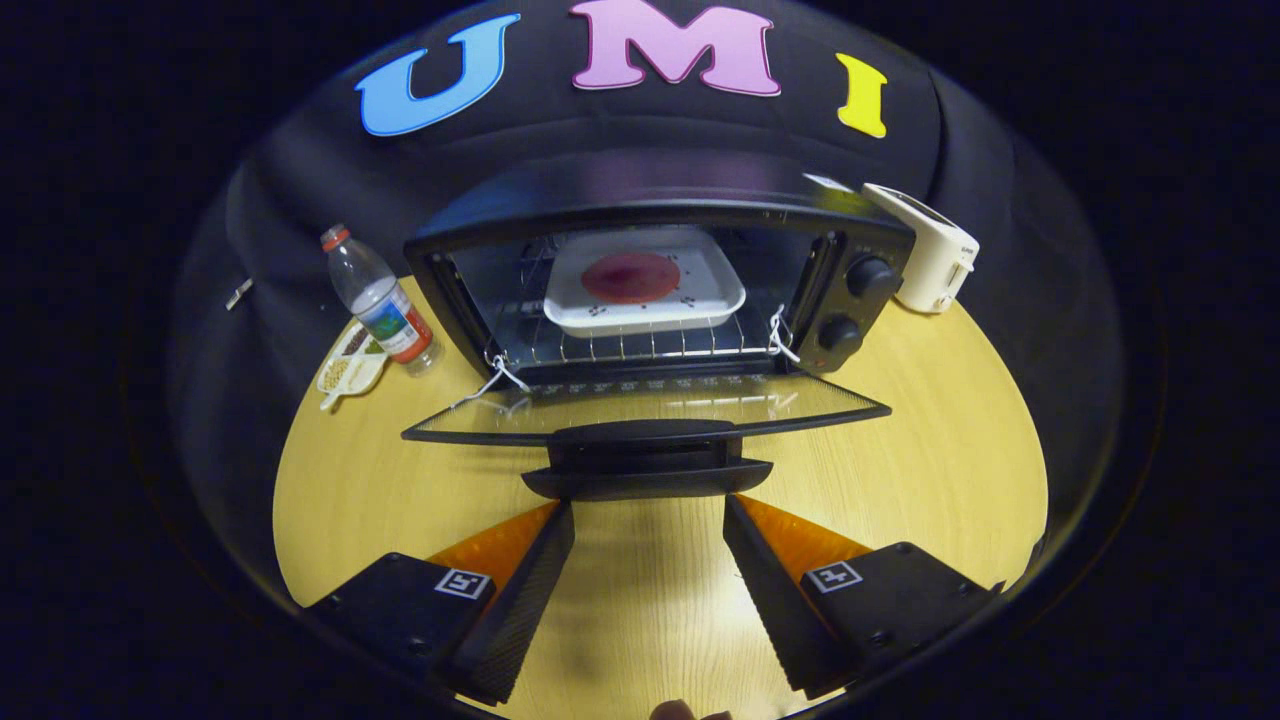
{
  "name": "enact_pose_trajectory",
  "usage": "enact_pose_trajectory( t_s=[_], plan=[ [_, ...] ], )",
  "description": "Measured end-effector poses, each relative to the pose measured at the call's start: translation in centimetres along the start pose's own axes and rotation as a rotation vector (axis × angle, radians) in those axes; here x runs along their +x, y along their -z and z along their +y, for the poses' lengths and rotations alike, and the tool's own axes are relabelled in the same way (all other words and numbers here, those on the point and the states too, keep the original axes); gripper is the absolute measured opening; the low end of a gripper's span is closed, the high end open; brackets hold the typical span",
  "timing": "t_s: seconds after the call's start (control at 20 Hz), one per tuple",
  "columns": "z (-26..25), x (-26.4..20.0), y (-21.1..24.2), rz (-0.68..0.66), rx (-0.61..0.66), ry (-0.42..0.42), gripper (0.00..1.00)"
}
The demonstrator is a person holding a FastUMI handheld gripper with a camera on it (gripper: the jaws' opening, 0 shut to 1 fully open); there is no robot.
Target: Open the toaster oven, put the food inside, and close the toaster oven door.
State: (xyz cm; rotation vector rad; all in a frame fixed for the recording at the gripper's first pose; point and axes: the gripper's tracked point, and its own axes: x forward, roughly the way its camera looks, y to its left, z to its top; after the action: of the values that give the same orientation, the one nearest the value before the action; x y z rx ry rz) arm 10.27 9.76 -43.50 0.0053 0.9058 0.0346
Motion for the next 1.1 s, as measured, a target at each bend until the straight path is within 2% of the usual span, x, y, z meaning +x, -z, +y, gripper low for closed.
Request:
enact_pose_trajectory(
  t_s=[0.35,0.55,1.1],
  plan=[
    [0.3,-4.9,-8.1,-0.217,0.01,-0.011,0.98],
    [0.8,-8.1,-10.6,-0.343,0.037,-0.028,0.98],
    [-5.4,-21.1,-16.2,-0.57,0.0,-0.039,0.98]
  ],
)
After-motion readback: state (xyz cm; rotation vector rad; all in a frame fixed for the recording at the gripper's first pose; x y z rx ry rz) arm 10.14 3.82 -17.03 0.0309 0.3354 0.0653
